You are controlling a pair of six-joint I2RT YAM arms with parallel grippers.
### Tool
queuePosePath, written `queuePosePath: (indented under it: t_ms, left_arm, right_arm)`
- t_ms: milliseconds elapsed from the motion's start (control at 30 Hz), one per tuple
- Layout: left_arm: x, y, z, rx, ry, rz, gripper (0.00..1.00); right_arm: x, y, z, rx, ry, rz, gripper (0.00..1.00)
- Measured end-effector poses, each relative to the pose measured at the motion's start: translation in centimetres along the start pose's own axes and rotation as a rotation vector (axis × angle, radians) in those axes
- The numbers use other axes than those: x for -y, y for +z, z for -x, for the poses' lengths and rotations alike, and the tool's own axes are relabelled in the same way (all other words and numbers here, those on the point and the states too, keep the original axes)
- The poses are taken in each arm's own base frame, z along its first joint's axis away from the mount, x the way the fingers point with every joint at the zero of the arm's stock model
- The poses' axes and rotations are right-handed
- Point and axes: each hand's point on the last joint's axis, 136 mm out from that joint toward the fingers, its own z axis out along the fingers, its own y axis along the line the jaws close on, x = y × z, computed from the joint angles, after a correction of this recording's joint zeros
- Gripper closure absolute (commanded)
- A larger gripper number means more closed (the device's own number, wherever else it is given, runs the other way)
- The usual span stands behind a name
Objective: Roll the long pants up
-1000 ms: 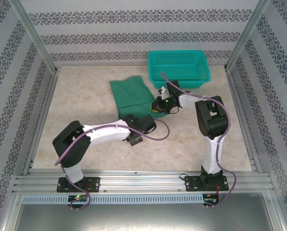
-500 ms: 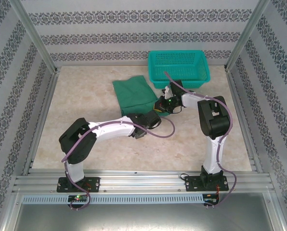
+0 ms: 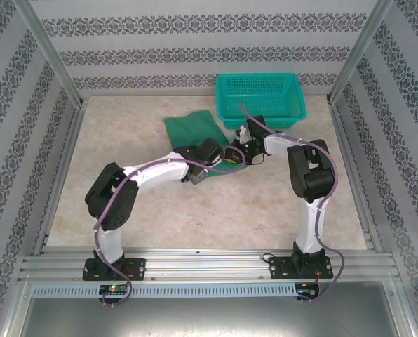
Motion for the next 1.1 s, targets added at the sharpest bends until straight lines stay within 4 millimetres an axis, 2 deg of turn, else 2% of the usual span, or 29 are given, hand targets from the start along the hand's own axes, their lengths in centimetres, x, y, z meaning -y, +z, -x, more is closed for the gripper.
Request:
queuePosePath:
  t_ms: [100,133,233,433,533,567,600,633,700,833,967,1067,1100]
  left_arm:
    - [-0.3,2.9,-0.5,-0.056,-0.041,-0.044,1.0]
    - [-0.5,3.3,-0.2,-0.057,-0.052,-0.048,1.0]
    - [-0.6,3.1,0.4,-0.054,-0.068,-0.058,1.0]
    - [-0.8,2.9,0.1,-0.061,-0.095,-0.049,1.0]
    - [-1.0,1.5,-0.7,-0.05,-0.112,-0.033,1.0]
    - [-1.1,0.9,-1.1,-0.048,-0.112,-0.024,0.91]
    - [-1.1,0.1,-1.6,-0.04,-0.108,-0.011,0.49]
    - [-0.9,-0.8,-2.0,-0.025,-0.099,0.005,0.01]
    - [0.0,-2.5,-2.3,0.009,-0.074,0.018,0.0]
    - [2.4,-4.3,-0.7,0.093,-0.04,-0.011,0.0]
    - [2.9,-4.5,0.1,0.121,-0.041,-0.013,0.0]
    - [2.9,-3.7,0.2,0.113,-0.032,0.008,0.06]
    - [3.0,-3.2,0.2,0.104,-0.021,0.015,0.1]
  right_arm:
    - [-0.1,0.1,-0.1,-0.001,-0.004,-0.003,0.95]
    - [-0.1,0.2,-0.1,0.0,-0.004,-0.005,0.95]
    - [-0.1,0.1,0.0,0.004,-0.003,-0.008,0.95]
    - [-0.1,0.1,0.0,0.004,-0.001,-0.013,0.95]
    - [0.0,0.1,0.0,0.004,0.0,-0.014,0.95]
    - [0.0,0.1,0.1,0.004,-0.001,-0.014,0.95]
    - [0.0,0.1,0.1,0.004,0.0,-0.014,0.95]
    - [-0.1,0.1,0.0,0.004,-0.001,-0.014,0.95]
    - [-0.1,0.1,0.0,0.004,0.0,-0.014,0.95]
    - [-0.1,0.1,0.0,0.003,0.0,-0.014,0.95]
    - [0.0,0.1,0.0,0.004,-0.001,-0.014,0.95]
    - [0.0,0.1,0.0,0.004,0.0,-0.016,0.95]
    - [0.0,0.1,0.0,0.004,0.0,-0.016,0.95]
